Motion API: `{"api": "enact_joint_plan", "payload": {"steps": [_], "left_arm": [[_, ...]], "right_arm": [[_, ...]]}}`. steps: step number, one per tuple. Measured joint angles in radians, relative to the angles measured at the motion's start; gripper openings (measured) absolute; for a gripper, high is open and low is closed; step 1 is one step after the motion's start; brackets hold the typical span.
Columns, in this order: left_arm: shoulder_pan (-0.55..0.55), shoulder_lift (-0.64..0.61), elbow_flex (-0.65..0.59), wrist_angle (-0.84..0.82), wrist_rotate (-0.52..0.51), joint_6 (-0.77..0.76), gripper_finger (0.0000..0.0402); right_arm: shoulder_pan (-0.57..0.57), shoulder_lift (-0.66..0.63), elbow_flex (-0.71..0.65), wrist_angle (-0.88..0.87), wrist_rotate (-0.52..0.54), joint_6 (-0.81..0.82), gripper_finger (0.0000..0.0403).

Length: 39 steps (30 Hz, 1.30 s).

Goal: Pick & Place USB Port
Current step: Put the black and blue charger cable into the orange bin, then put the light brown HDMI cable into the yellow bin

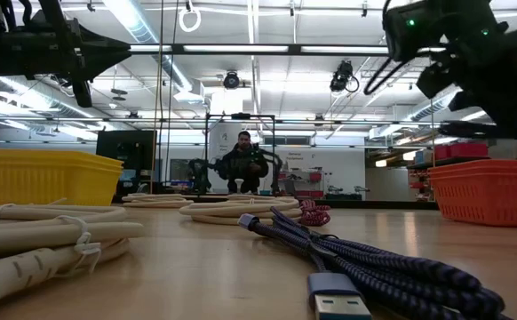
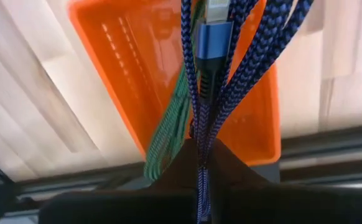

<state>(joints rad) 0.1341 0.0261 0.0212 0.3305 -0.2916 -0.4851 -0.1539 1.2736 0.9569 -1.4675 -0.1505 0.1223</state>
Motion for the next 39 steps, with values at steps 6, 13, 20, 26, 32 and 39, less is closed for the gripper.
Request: {"api": "enact_joint_plan", "payload": {"steps": [6, 13, 20, 26, 32, 39], "left_arm": [[0.000, 0.000, 0.000, 0.000, 0.000, 0.001, 0.0053], [0.000, 0.000, 0.000, 0.000, 0.000, 0.001, 0.0053], [0.000, 0.000, 0.000, 0.000, 0.000, 0.000, 0.0053], [0.000, 0.000, 0.000, 0.000, 0.000, 0.000, 0.0053], [0.000, 0.000, 0.000, 0.000, 0.000, 0.000, 0.0053], [0.000, 0.000, 0.000, -0.016, 0.000, 0.000, 0.0053]], "right_arm": [[0.000, 0.000, -0.074, -0.013, -0.058, 0.000, 0.0000], [0.000, 0.000, -0.089, 0.007, -0.079, -0.002, 0.0000], [0.000, 0.000, -0.089, 0.062, -0.093, 0.019, 0.0004], [0.000, -0.001, -0.089, 0.052, -0.059, 0.016, 0.0063], [0.000, -0.001, -0.089, 0.062, -0.050, 0.023, 0.0125], [0.000, -0.002, -0.068, 0.100, -0.054, 0.028, 0.0163]]}}
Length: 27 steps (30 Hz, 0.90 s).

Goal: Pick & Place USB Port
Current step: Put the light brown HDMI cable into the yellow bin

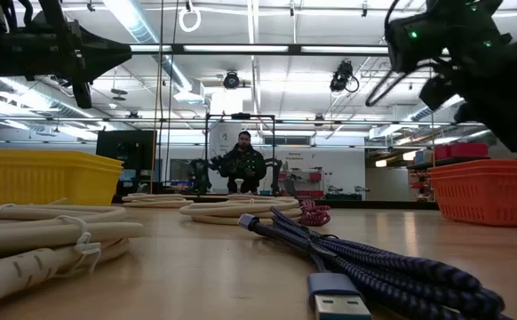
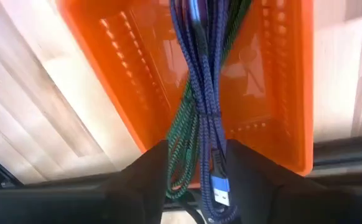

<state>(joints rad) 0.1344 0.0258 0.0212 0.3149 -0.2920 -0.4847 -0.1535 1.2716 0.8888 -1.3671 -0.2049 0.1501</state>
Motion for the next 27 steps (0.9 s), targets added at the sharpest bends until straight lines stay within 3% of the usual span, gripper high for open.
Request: {"api": "enact_joint_plan", "payload": {"steps": [7, 12, 15, 20, 27], "left_arm": [[0.000, 0.000, 0.000, 0.001, -0.005, 0.000, 0.0053], [0.000, 0.000, 0.000, 0.017, -0.019, -0.002, 0.0053], [0.000, 0.000, 0.000, 0.045, -0.019, -0.008, 0.0053], [0.000, 0.000, 0.000, 0.093, -0.011, -0.029, 0.0053], [0.000, 0.000, 0.000, 0.115, 0.042, -0.067, 0.0053]], "right_arm": [[0.000, 0.000, 0.204, 0.198, 0.004, 0.029, 0.0170], [-0.001, -0.001, 0.384, 0.422, 0.168, 0.025, 0.0169], [-0.004, -0.001, 0.453, 0.629, 0.215, 0.014, 0.0169], [-0.015, 0.008, 0.472, 0.932, 0.144, 0.039, 0.0169], [-0.002, 0.121, 0.470, 0.957, 0.112, 0.051, 0.0169]]}}
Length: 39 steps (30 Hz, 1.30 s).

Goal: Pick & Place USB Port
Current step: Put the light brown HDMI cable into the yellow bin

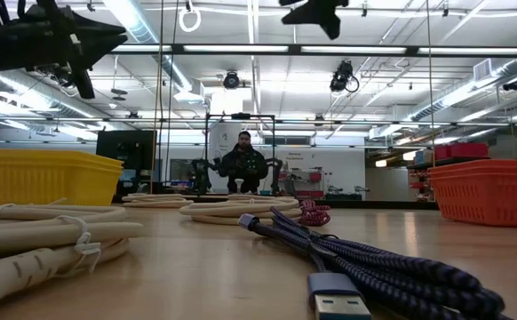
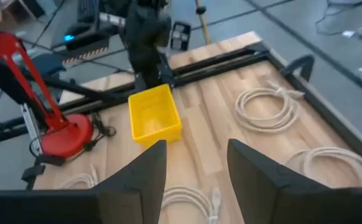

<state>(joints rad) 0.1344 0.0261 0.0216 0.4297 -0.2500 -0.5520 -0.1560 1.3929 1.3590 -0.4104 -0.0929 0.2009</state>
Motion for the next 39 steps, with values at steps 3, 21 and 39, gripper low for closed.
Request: {"api": "enact_joint_plan", "payload": {"steps": [3, 21, 39], "left_arm": [[-0.002, 0.020, 0.031, -0.054, 0.029, -0.028, 0.0053], [0.232, 0.908, 0.894, -1.090, -0.090, 0.439, 0.0030], [0.694, 1.421, 1.020, -1.318, 0.411, 0.845, 0.0094]], "right_arm": [[0.004, 0.032, 0.000, 0.057, -0.006, 0.002, 0.0169], [-0.007, 0.052, 0.000, 0.153, -0.073, 0.000, 0.0169], [-0.022, 0.011, 0.000, 0.116, -0.082, -0.062, 0.0169]]}}
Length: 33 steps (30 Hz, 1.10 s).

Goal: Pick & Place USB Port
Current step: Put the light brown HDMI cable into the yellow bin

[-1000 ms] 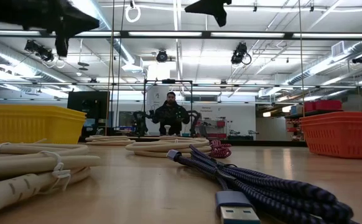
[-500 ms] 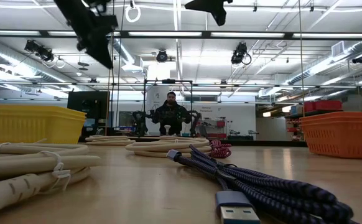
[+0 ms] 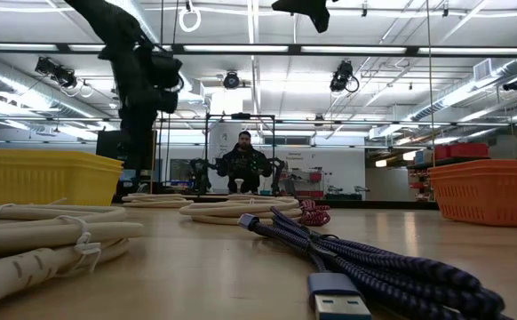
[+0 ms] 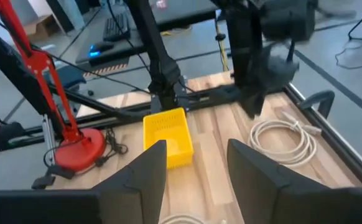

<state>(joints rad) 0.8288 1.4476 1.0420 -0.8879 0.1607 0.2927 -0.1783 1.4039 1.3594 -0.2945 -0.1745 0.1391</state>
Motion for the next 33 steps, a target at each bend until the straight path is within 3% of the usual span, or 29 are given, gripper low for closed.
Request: {"api": "enact_joint_plan", "payload": {"steps": [5, 11, 33], "left_arm": [[-0.004, 0.077, 0.000, 0.003, 0.035, 0.017, 0.0137], [-0.012, 0.151, 0.000, 0.024, -0.029, 0.068, 0.0168], [-0.034, 0.334, 0.000, 0.147, -0.008, 0.119, 0.0168]], "right_arm": [[0.000, -0.004, 0.000, 0.004, 0.001, 0.011, 0.0168], [0.002, -0.004, 0.000, 0.007, 0.033, 0.036, 0.0168], [0.005, -0.004, 0.000, 0.026, 0.036, 0.107, 0.0168]]}}
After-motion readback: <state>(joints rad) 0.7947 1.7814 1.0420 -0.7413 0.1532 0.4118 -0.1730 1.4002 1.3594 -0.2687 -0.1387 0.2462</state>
